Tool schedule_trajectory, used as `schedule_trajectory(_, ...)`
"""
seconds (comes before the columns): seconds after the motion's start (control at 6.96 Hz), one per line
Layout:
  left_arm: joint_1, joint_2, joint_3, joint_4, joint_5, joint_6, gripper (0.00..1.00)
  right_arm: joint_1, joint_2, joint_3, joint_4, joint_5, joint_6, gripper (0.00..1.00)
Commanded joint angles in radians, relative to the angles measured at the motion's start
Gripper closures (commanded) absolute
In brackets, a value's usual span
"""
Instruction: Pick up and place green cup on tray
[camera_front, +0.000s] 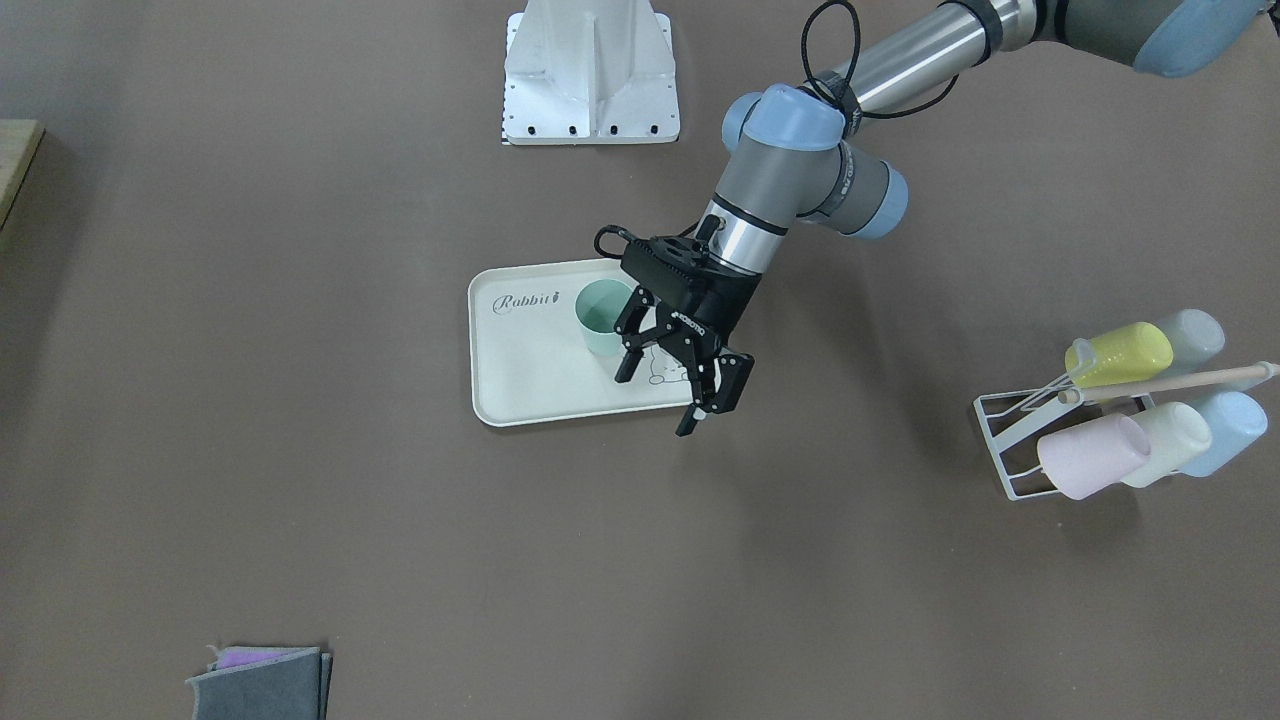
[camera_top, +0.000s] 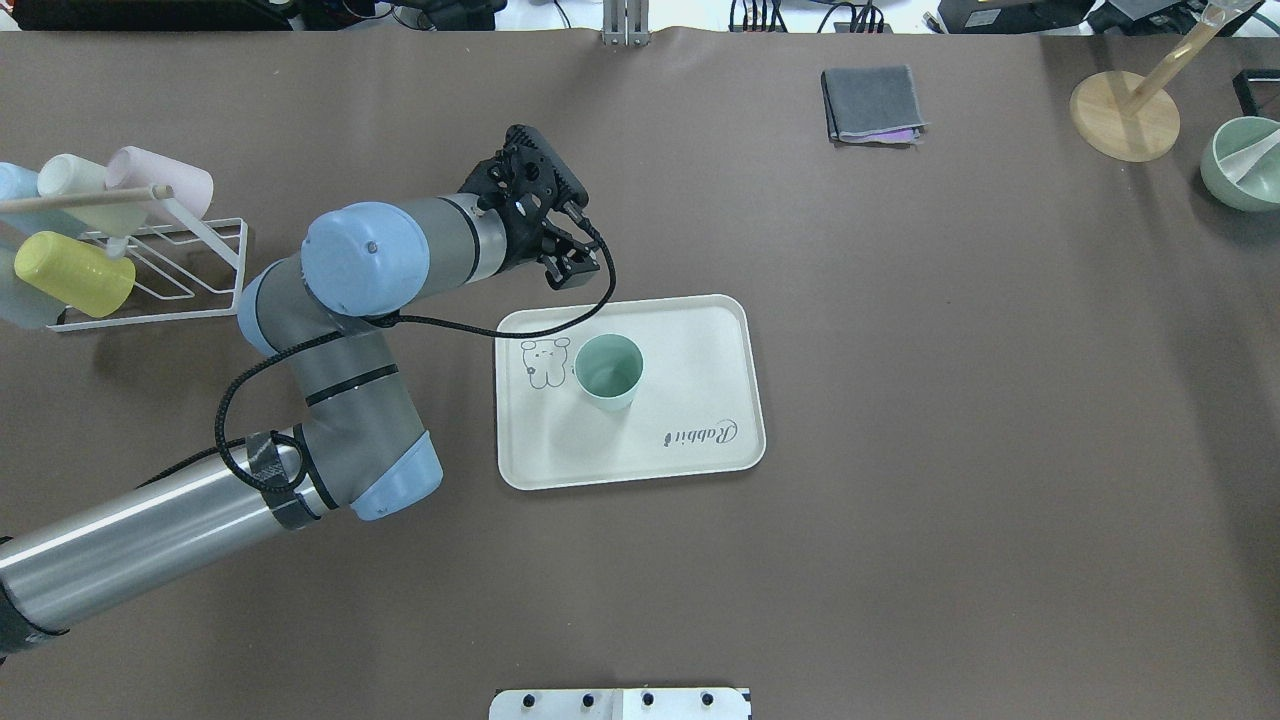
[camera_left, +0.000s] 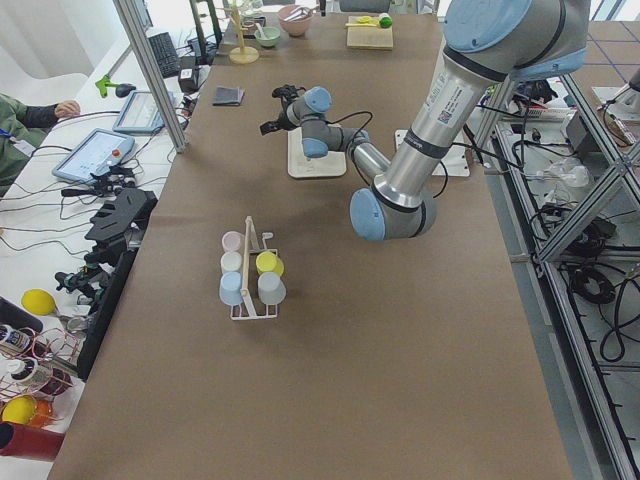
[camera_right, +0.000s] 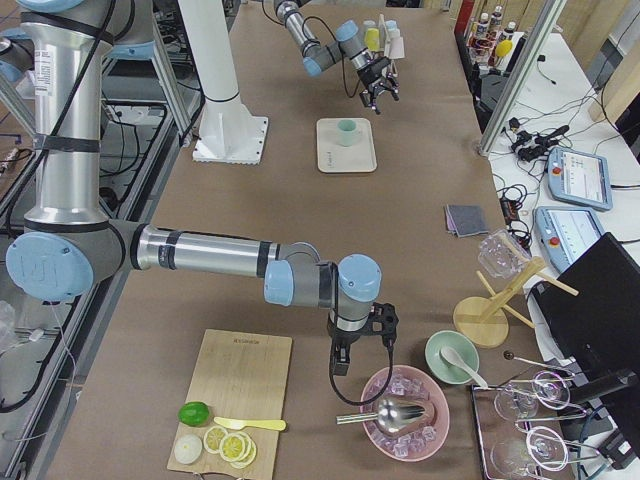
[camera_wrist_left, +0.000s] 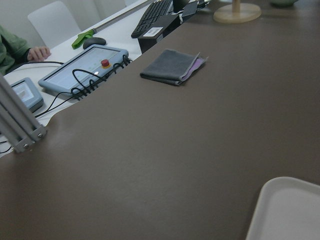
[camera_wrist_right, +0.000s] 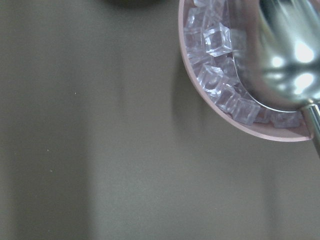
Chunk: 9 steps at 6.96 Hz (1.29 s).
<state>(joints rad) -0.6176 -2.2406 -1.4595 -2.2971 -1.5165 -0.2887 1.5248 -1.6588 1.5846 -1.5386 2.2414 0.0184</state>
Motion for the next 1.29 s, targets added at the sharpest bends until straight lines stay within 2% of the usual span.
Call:
schedule_trajectory(0.0,-0.088,-0.01,-0.05,0.364,0.001,0.0,0.01,0.0,0.001,0.0,0.0,0.001,0.0,0.0)
schedule_trajectory(0.29,-0.169,-0.007,-0.085,0.68,-0.001,-0.007,0.01,0.0,-0.001,0.0,0.0,0.001,0.0,0.0)
schedule_trajectory(0.43,-0.194,0.001,-0.125,0.765,-0.002,-0.009,0.01,0.0,-0.001,-0.002,0.0,0.001,0.0,0.0)
schedule_trajectory(0.57,-0.221,0.006,-0.169,0.771,-0.042,-0.015,0.01,0.0,-0.001,-0.002,0.0,0.001,0.0,0.0)
schedule_trajectory(0.72,-0.278,0.06,-0.227,0.772,-0.186,-0.015,0.01,0.0,-0.001,-0.002,0.0,0.001,0.0,0.0)
schedule_trajectory(0.86,-0.38,0.123,-0.251,0.762,-0.397,-0.007,0.01,0.0,0.001,0.0,0.0,0.003,0.0,0.0)
schedule_trajectory(1.01,-0.481,0.186,-0.271,0.754,-0.542,-0.001,0.01,0.0,0.001,0.0,0.0,0.001,0.0,0.0)
schedule_trajectory(1.15,-0.567,0.266,-0.321,0.76,-0.62,-0.013,0.01,0.0,0.001,0.0,0.0,0.001,0.0,0.0)
